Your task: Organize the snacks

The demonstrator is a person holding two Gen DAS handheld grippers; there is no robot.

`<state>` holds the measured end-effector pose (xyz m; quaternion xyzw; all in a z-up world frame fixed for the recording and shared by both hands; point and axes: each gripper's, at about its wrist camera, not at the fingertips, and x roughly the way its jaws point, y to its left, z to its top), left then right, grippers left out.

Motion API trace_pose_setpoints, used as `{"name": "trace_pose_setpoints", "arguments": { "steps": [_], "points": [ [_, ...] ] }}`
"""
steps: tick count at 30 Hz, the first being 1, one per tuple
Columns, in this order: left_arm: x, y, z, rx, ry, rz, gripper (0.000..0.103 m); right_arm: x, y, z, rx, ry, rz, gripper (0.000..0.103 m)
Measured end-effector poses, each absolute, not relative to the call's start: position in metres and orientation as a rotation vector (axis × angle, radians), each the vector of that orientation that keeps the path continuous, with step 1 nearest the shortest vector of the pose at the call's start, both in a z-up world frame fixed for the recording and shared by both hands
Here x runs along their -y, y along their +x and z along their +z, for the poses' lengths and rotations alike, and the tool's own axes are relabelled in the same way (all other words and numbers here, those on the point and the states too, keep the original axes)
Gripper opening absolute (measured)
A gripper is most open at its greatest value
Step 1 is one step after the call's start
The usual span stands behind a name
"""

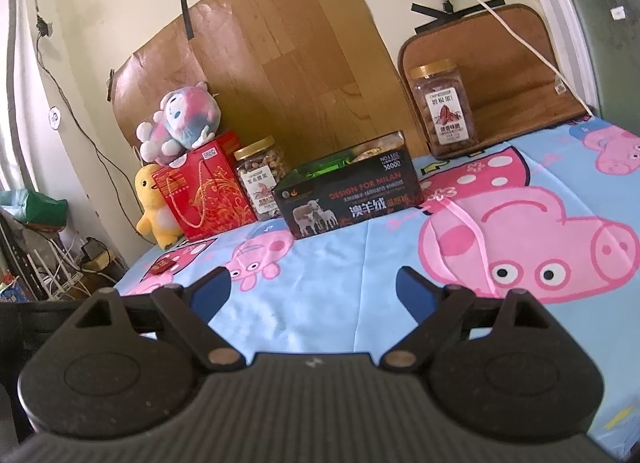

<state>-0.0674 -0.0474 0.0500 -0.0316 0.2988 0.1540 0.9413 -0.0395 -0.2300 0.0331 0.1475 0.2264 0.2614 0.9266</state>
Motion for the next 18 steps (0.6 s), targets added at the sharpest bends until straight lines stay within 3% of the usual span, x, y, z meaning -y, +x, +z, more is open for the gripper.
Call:
{"name": "trace_pose_setpoints", "arguments": {
  "steps": [18],
  "points": [
    [0.045, -0.066, 0.047, -0.625, -0.075, 0.312, 0.103, 0.2281, -0.0419, 0.0328, -0.462, 0.299, 0.534, 0.092]
  ]
}}
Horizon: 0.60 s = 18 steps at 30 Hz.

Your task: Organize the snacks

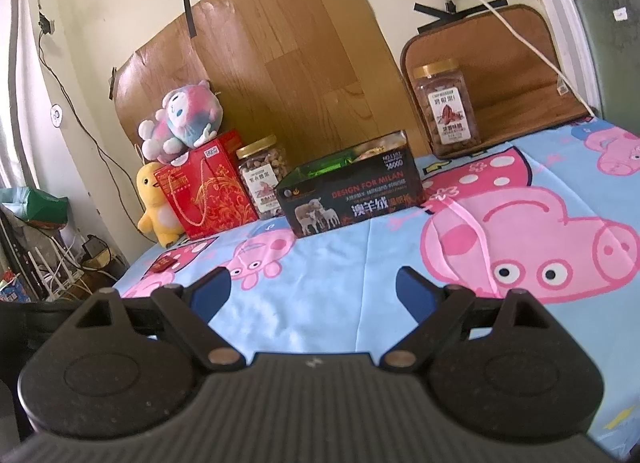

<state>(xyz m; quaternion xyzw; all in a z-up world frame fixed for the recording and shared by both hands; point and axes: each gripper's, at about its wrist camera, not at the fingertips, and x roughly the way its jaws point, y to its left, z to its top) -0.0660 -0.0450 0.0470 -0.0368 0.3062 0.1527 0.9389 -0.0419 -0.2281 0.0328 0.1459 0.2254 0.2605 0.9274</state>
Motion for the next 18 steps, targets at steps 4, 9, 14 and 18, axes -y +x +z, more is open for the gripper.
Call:
{"name": "trace_pose_setpoints", "arguments": {
  "steps": [4, 9, 14, 18],
  "points": [
    [0.0459, -0.0667, 0.0464, -0.626, -0.07, 0.309, 0.103, 0.228, -0.0412, 0.032, -0.47, 0.299, 0.533, 0.092],
    [0.044, -0.0661, 0.0455, -0.631, -0.073, 0.311, 0.103, 0.2258, -0.0414, 0.0303, -0.479, 0.294, 0.542, 0.092],
    [0.0428, -0.0663, 0.046, -0.628, -0.073, 0.309, 0.103, 0.2265, -0.0412, 0.0306, -0.477, 0.3, 0.538, 0.092],
    [0.0443, -0.0669, 0.0459, -0.628, -0.068, 0.304, 0.103, 0.2271, -0.0412, 0.0304, -0.474, 0.3, 0.531, 0.092]
  ]
}}
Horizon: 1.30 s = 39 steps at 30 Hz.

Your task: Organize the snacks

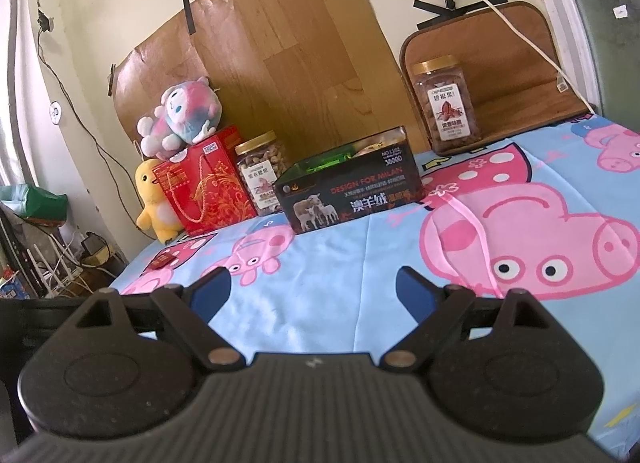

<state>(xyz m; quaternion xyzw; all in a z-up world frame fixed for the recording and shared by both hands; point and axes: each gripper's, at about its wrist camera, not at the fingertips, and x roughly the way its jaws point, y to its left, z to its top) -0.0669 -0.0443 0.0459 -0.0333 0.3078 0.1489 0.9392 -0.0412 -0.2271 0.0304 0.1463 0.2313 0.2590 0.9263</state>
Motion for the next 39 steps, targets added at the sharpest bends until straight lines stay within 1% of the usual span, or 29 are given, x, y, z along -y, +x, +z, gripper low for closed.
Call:
{"name": "trace_pose_setpoints", "arguments": {
  "steps": [10, 29, 39],
  "points": [
    [0.0448, -0.0669, 0.0449, -0.632, -0.069, 0.301, 0.103, 0.2299, -0.0457, 0.034, -0.431, 0.292, 0.521, 0.091],
    [0.0487, -0.067, 0.0453, -0.618, -0.019, 0.353, 0.103, 0.2298, -0.0469, 0.0336, -0.434, 0.286, 0.53, 0.091],
    [0.0427, -0.0658, 0.0423, -0.635, -0.045, 0.347, 0.103, 0.2268, -0.0482, 0.0327, -0.437, 0.279, 0.538, 0.091]
  ]
}}
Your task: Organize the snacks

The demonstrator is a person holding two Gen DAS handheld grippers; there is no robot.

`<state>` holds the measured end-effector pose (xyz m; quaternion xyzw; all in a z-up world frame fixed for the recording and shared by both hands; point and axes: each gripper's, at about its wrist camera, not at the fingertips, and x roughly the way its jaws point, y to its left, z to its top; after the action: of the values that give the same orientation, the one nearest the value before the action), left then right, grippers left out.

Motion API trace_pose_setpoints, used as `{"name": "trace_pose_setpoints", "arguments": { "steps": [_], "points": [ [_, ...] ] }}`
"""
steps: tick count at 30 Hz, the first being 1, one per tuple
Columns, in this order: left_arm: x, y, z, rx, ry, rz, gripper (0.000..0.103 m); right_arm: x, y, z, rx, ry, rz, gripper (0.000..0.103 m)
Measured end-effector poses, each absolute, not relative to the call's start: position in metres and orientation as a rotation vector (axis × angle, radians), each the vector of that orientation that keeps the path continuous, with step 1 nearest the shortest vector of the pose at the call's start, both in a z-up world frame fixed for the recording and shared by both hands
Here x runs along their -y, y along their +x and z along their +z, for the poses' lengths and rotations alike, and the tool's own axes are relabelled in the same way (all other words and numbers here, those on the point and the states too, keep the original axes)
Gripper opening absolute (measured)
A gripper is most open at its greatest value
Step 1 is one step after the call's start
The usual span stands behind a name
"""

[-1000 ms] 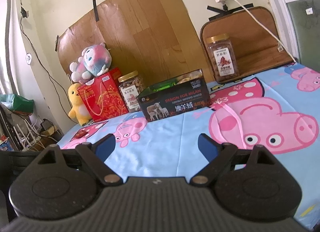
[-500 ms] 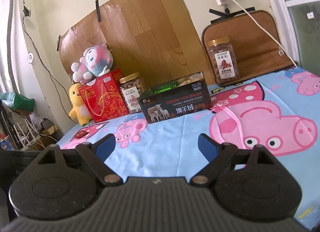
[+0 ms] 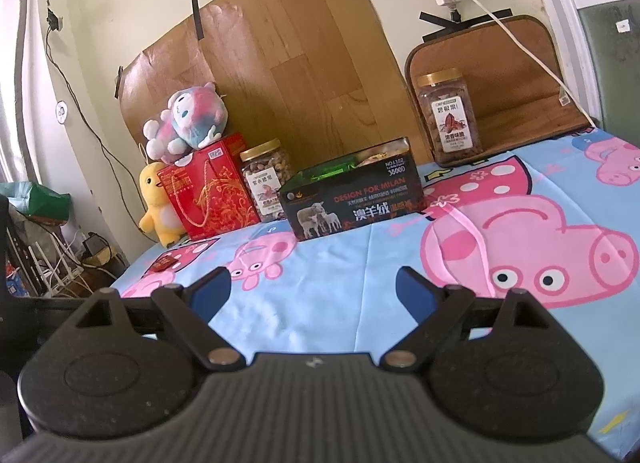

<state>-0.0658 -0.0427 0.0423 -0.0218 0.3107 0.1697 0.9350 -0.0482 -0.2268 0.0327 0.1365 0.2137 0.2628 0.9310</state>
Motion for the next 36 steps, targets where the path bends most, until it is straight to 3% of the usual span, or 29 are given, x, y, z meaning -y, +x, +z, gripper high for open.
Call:
{"name": "trace_pose_setpoints", "arguments": {
  "steps": [36],
  "points": [
    [0.048, -0.073, 0.052, -0.54, -0.001, 0.424, 0.103, 0.227, -0.057, 0.037, -0.391, 0.239, 0.543, 0.091]
  ]
}}
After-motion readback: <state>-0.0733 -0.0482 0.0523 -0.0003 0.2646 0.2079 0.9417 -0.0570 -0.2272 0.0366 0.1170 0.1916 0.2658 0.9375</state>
